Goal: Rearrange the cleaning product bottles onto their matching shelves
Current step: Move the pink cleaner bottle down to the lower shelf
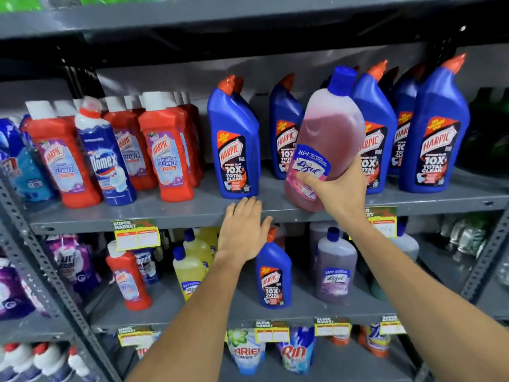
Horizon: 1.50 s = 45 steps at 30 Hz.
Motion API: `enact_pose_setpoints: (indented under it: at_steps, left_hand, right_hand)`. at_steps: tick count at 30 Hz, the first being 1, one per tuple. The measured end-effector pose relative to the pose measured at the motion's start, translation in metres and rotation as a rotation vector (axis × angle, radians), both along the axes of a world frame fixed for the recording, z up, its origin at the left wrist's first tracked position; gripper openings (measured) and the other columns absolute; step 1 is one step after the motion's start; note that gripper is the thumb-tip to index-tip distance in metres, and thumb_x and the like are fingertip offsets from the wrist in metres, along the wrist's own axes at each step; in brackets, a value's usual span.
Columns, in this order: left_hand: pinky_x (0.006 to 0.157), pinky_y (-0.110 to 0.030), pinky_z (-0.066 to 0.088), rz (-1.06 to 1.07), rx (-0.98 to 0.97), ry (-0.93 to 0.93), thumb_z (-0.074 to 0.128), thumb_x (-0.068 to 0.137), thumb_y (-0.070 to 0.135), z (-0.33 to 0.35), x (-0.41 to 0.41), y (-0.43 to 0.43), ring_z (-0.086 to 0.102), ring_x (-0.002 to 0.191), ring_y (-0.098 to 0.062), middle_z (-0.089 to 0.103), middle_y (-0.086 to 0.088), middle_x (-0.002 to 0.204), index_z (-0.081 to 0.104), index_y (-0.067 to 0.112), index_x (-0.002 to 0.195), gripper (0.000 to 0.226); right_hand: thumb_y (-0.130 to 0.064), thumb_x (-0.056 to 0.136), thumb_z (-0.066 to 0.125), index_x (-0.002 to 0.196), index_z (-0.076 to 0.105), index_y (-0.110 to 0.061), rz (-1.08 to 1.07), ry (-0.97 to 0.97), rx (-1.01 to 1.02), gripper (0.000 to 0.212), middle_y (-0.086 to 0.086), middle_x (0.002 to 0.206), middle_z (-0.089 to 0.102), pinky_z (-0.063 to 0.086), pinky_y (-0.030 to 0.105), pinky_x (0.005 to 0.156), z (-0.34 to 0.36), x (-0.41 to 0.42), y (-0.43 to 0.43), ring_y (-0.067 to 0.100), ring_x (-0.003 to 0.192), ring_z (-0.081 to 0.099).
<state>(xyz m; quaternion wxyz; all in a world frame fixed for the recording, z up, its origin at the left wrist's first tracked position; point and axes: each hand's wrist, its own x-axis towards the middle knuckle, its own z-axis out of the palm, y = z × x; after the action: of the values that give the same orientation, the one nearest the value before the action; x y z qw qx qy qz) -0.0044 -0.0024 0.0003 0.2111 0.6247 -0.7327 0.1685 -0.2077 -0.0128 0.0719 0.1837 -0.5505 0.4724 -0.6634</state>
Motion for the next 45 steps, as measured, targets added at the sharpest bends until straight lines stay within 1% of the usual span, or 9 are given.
enact_pose_setpoints:
  at_steps: [3,8,17,20,30,35,37,41,45]
  left_hand:
    - [0.118,-0.042,0.023,0.000,0.004,-0.014,0.035,0.101,0.046,0.000,0.000,-0.002,0.033,0.144,-0.023,0.044,-0.007,0.153,0.040,0.011,0.146,0.057]
    - [0.122,-0.048,0.017,-0.014,-0.081,0.010,0.034,0.102,0.043,-0.012,-0.001,0.003,0.020,0.151,-0.024,0.035,-0.009,0.159,0.031,0.010,0.152,0.060]
    - [0.124,-0.046,0.013,-0.013,-0.136,0.041,0.035,0.101,0.039,-0.080,0.005,0.029,0.004,0.154,-0.024,0.010,-0.011,0.166,0.016,0.012,0.155,0.064]
    - [0.123,-0.047,0.016,0.023,-0.049,0.051,0.035,0.101,0.042,-0.115,0.014,0.040,0.004,0.154,-0.025,0.010,-0.011,0.166,0.016,0.011,0.155,0.065]
    - [0.124,-0.040,-0.002,0.038,0.561,0.034,0.022,0.099,0.058,-0.233,0.040,0.034,-0.006,0.153,-0.022,-0.003,-0.009,0.167,0.003,0.011,0.157,0.077]
    - [0.124,-0.044,-0.002,0.050,0.734,0.041,0.023,0.099,0.058,-0.272,0.055,0.016,-0.007,0.153,-0.025,-0.006,-0.010,0.167,0.001,0.010,0.157,0.078]
    - [0.123,-0.044,-0.005,0.048,0.786,0.062,0.021,0.100,0.057,-0.284,0.058,0.004,-0.012,0.153,-0.026,-0.010,-0.010,0.166,-0.003,0.011,0.156,0.077]
    - [0.123,-0.045,-0.008,0.016,0.851,0.089,0.019,0.102,0.051,-0.305,0.060,-0.014,-0.016,0.152,-0.026,-0.016,-0.009,0.165,-0.008,0.010,0.156,0.072]
    - [0.122,-0.046,-0.006,0.002,0.768,0.095,0.021,0.102,0.052,-0.318,0.064,-0.014,-0.012,0.153,-0.026,-0.010,-0.007,0.166,-0.004,0.011,0.156,0.072]
  right_hand:
    - [-0.056,0.047,0.094,0.115,0.052,-0.033,-0.019,-0.017,-0.014,0.083,-0.019,0.103,0.068,0.054,0.013,0.070,-0.016,-0.002,0.023,0.001,0.096,0.068]
    - [-0.052,0.046,0.095,0.118,0.057,-0.028,-0.015,-0.080,-0.041,0.085,-0.032,0.093,0.068,0.046,0.000,0.063,-0.047,-0.003,0.053,-0.016,0.086,0.065]
    - [-0.055,0.043,0.096,0.121,0.061,-0.026,0.000,-0.080,0.102,0.090,-0.025,0.095,0.074,0.053,0.008,0.065,-0.126,-0.013,0.069,-0.008,0.084,0.071]
    - [-0.065,0.042,0.093,0.125,0.056,-0.032,0.017,-0.060,0.181,0.096,-0.022,0.099,0.073,0.056,0.013,0.068,-0.156,-0.014,0.071,-0.005,0.087,0.071]
    - [-0.049,0.052,0.089,0.102,0.042,-0.068,-0.058,-0.073,0.430,0.071,-0.033,0.087,0.067,0.046,0.000,0.054,-0.246,0.003,0.049,-0.017,0.082,0.064]
    - [-0.050,0.054,0.081,0.096,0.038,-0.058,-0.100,-0.033,0.467,0.062,-0.031,0.088,0.057,0.041,-0.004,0.053,-0.277,0.020,0.027,-0.021,0.078,0.062]
    - [-0.047,0.057,0.083,0.103,0.036,-0.049,-0.113,-0.007,0.495,0.066,-0.021,0.091,0.061,0.047,0.002,0.059,-0.290,0.026,0.016,-0.003,0.080,0.067]
    - [-0.035,0.067,0.088,0.121,0.041,-0.031,-0.147,0.023,0.545,0.072,-0.003,0.109,0.065,0.058,0.042,0.087,-0.314,0.034,0.000,0.028,0.101,0.066]
    - [-0.031,0.074,0.087,0.124,0.039,-0.025,-0.146,0.023,0.551,0.070,-0.002,0.112,0.062,0.056,0.039,0.090,-0.320,0.038,-0.012,0.024,0.099,0.065]
